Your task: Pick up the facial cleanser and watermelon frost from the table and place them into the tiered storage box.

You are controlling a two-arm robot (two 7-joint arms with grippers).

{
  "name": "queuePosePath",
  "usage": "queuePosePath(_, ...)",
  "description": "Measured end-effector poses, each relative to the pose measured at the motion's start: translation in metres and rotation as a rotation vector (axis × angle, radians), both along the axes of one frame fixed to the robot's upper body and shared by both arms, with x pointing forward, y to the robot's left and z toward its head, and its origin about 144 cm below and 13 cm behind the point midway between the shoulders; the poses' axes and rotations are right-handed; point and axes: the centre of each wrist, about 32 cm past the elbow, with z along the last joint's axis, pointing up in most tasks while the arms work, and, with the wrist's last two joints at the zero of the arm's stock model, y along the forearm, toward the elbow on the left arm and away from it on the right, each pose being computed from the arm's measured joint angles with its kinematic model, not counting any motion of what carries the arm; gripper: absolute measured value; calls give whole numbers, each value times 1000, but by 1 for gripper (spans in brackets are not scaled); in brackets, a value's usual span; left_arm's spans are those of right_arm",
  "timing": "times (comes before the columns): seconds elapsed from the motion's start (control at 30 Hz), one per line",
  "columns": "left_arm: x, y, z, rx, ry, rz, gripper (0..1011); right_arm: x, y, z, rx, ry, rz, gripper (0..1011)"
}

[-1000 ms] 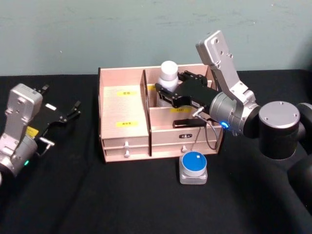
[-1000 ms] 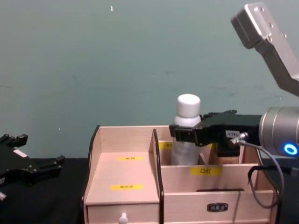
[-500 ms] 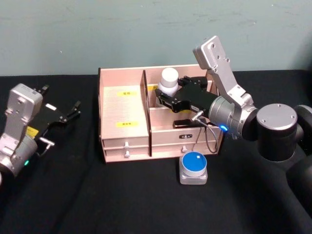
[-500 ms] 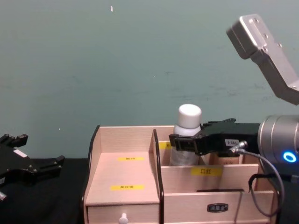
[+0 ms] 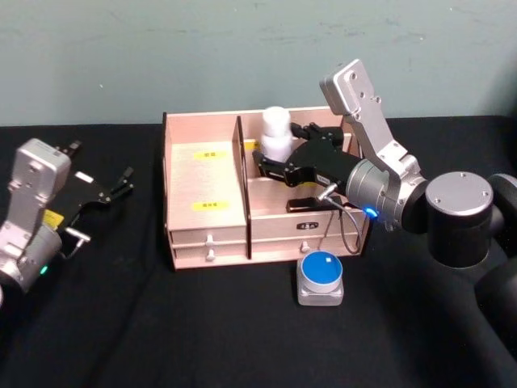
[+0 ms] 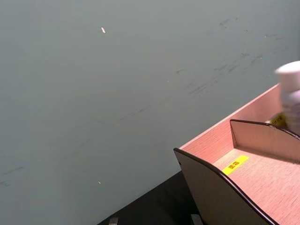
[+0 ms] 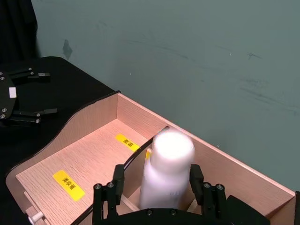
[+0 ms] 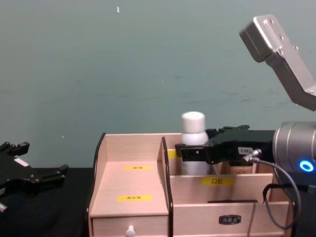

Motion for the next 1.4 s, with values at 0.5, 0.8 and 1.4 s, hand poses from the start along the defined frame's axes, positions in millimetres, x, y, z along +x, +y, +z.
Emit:
queuePosePath(0.5,0,0,0,0,0,0,1001,-13,-10,27,3,-63,10,1002)
queuePosePath(0.8,0,0,0,0,0,0,1001,-60,-28,52,-9,-45,4,1002)
queuePosePath(1.4,0,0,0,0,0,0,1001,-158,-59,18,-28,147,-43,1002)
